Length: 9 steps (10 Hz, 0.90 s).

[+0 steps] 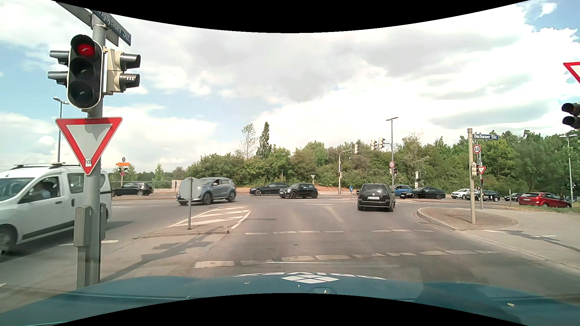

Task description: Follow the waypoints while adhering to traffic rules and regulations

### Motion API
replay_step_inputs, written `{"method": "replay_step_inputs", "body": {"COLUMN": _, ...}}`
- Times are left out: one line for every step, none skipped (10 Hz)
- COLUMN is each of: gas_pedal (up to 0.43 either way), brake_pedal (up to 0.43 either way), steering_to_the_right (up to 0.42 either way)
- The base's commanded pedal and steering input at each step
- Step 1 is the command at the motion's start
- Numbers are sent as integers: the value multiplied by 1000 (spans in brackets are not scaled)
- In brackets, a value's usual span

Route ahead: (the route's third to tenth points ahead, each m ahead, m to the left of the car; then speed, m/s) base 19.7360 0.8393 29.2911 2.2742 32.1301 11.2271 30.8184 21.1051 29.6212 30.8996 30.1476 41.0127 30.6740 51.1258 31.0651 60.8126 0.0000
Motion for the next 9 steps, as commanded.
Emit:
{"method": "replay_step_inputs", "body": {"gas_pedal": 0, "brake_pedal": 335, "steering_to_the_right": -28}}
{"method": "replay_step_inputs", "body": {"gas_pedal": 0, "brake_pedal": 335, "steering_to_the_right": -28}}
{"method": "replay_step_inputs", "body": {"gas_pedal": 0, "brake_pedal": 335, "steering_to_the_right": -28}}
{"method": "replay_step_inputs", "body": {"gas_pedal": 0, "brake_pedal": 335, "steering_to_the_right": -28}}
{"method": "replay_step_inputs", "body": {"gas_pedal": 0, "brake_pedal": 335, "steering_to_the_right": -28}}
{"method": "replay_step_inputs", "body": {"gas_pedal": 0, "brake_pedal": 335, "steering_to_the_right": -28}}
{"method": "replay_step_inputs", "body": {"gas_pedal": 0, "brake_pedal": 335, "steering_to_the_right": -28}}
{"method": "replay_step_inputs", "body": {"gas_pedal": 0, "brake_pedal": 335, "steering_to_the_right": -28}}
{"method": "replay_step_inputs", "body": {"gas_pedal": 0, "brake_pedal": 335, "steering_to_the_right": -28}}
